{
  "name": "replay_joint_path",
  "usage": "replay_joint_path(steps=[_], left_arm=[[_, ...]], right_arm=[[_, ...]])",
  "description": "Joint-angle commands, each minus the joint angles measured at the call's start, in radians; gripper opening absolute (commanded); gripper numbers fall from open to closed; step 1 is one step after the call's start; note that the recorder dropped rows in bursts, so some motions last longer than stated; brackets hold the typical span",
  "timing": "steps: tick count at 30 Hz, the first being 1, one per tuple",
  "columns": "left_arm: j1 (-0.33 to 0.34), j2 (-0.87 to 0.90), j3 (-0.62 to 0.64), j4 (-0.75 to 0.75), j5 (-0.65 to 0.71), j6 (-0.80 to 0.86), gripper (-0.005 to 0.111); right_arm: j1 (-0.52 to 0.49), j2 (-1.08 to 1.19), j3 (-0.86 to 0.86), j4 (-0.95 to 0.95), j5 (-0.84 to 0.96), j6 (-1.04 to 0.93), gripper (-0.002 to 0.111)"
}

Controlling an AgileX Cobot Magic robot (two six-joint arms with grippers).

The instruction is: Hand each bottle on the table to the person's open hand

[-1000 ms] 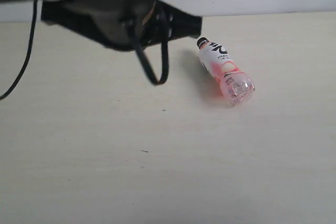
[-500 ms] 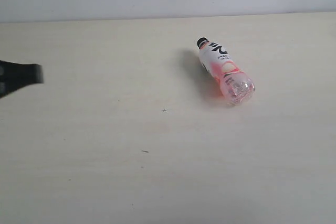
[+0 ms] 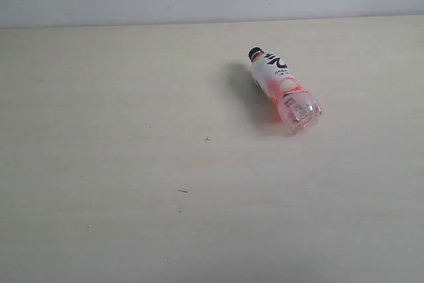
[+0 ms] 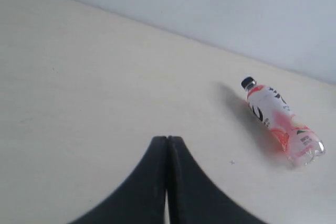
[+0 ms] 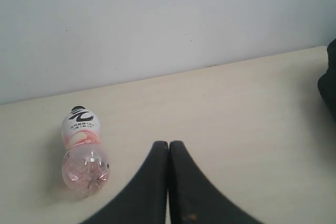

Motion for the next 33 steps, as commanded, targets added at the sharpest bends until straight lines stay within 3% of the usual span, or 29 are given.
replay_joint_path(steps=[1, 6, 33], left_arm=[[0.032, -0.197, 0.067, 0.005, -0.024, 0.008, 0.0], [0.032, -0.351, 0.104, 0.005, -0.045, 0.008, 0.0], [0.032, -0.354, 0.104, 0.011, -0.045, 0.008, 0.0]], right_arm=[[0.001, -0.006, 0.006, -0.001, -0.005, 0.001, 0.001], [0.001, -0.006, 0.006, -0.001, -0.005, 0.001, 0.001], [0.001, -0.006, 0.006, -0.001, -0.01, 0.001, 0.001]])
